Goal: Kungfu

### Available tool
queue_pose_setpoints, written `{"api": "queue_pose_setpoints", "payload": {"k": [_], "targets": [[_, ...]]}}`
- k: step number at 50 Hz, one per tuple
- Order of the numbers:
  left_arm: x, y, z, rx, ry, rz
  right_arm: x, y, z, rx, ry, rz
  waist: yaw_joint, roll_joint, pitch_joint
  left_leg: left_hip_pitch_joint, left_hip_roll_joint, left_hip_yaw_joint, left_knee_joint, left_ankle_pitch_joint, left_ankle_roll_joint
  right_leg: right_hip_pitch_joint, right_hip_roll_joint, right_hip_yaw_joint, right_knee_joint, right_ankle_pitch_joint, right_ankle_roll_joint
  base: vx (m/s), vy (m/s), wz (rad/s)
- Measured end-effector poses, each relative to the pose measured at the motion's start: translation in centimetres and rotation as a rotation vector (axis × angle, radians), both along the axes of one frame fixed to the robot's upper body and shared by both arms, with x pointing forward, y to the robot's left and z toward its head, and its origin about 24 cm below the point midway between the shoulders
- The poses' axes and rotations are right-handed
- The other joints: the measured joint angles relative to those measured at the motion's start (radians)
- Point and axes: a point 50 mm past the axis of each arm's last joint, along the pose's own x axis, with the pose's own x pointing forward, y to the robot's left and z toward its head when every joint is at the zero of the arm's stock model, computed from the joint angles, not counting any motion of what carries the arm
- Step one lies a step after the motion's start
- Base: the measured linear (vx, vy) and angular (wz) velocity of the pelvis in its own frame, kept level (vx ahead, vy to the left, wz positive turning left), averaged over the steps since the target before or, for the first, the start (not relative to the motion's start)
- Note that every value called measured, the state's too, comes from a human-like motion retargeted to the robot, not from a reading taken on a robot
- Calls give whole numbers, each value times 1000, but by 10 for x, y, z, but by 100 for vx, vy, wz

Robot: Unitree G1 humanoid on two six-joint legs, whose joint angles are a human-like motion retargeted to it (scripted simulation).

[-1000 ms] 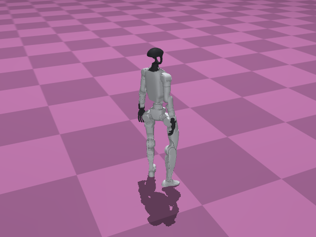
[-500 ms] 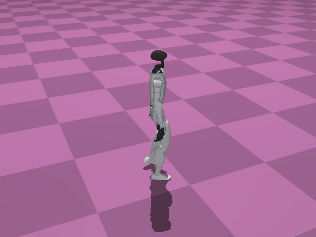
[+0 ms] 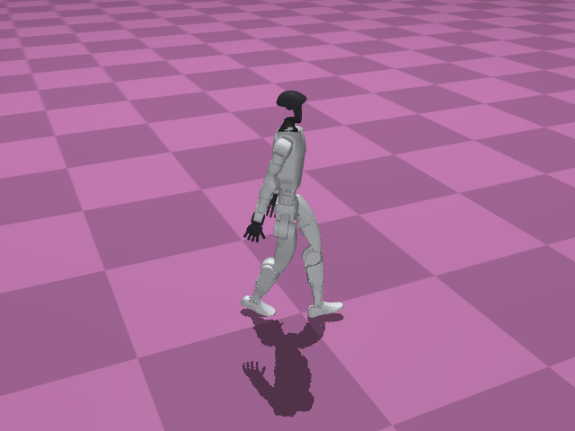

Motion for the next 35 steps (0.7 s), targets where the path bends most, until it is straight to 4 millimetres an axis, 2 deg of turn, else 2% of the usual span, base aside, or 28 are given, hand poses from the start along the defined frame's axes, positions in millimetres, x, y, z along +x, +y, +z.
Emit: {"api": "queue_pose_setpoints", "payload": {"k": [3,4,5,7,10,13,15,20,22,23,25,26,27,28,30,31,33,35], "targets": [[5,8,0,-3,19,27,-6,8,2,38,37,29,-40,-20,-36,4,16,-27,20,-13,-60,-38,16,5,73,227,196,68,-55,12],[14,13,-1,14,-1,27,-1,8,0,46,15,29,-50,-6,-34,11,60,-37,33,-24,-88,-72,61,-31,116,283,218,32,-94,32],[25,18,-2,37,-28,23,7,8,-2,54,-16,28,-57,13,-28,17,116,-47,49,-36,-119,-113,117,-83,169,329,218,28,-98,17],[48,25,-5,67,-107,12,21,5,-6,63,-81,44,-56,56,-27,49,175,-66,48,-48,-156,-176,149,-191,293,381,218,50,-60,-4],[83,27,-9,33,-226,-37,36,0,-10,36,-124,88,-74,135,-48,78,207,-120,28,-61,-160,-249,52,-353,447,313,218,72,19,83],[128,26,-9,-51,-363,-185,55,-14,-13,-73,-201,93,-197,200,5,198,157,-263,-29,-61,-143,-249,-84,-478,536,204,207,62,9,298],[165,34,-2,-67,-483,-315,75,-24,-15,-140,-271,118,-267,218,46,241,150,-341,-41,-54,-149,-283,-134,-465,518,154,171,32,-21,272],[224,53,18,-22,-594,-600,103,-43,-15,-185,-339,227,-321,213,76,269,132,-423,-31,-55,-154,-322,-231,-288,274,110,79,16,-31,162],[242,60,24,5,-555,-678,113,-46,-15,-169,-346,257,-264,163,76,287,96,-396,-23,-66,-152,-326,-250,-71,144,134,51,10,-45,71],[248,62,26,6,-528,-712,115,-46,-15,-157,-346,259,-265,147,82,296,79,-417,-19,-67,-152,-321,-256,21,90,168,42,10,-50,150],[257,62,28,-11,-472,-766,118,-44,-15,-131,-339,237,-275,114,96,309,44,-472,0,-74,-155,-291,-280,183,-3,236,110,8,-47,220],[260,61,29,-30,-452,-785,119,-42,-15,-116,-334,213,-278,108,100,303,38,-506,18,-76,-161,-270,-282,205,-13,202,133,5,-44,234],[263,59,29,-51,-438,-804,120,-40,-16,-98,-330,185,-276,104,102,289,35,-537,43,-76,-169,-248,-286,196,-16,161,141,1,-43,229],[266,55,29,-78,-434,-821,121,-37,-16,-73,-326,151,-260,104,98,259,39,-566,79,-74,-180,-227,-296,125,-5,104,119,-3,-49,194],[266,48,27,-110,-446,-838,121,-33,-16,-36,-314,114,-223,101,83,215,47,-591,127,-66,-196,-207,-299,-21,-9,62,36,-8,-54,128],[264,42,25,-122,-466,-836,120,-32,-16,-14,-299,114,-190,99,71,189,54,-585,154,-56,-201,-207,-293,-47,-20,55,18,-9,-46,104],[257,30,19,-135,-507,-805,119,-33,-16,23,-256,156,-163,101,60,151,60,-585,190,-22,-232,-198,-272,-84,-40,37,15,-13,-38,153],[242,18,10,-133,-536,-718,119,-42,-14,41,-208,260,-156,105,69,129,86,-506,203,21,-248,-175,-254,-98,-64,30,24,-16,-23,153]]}}
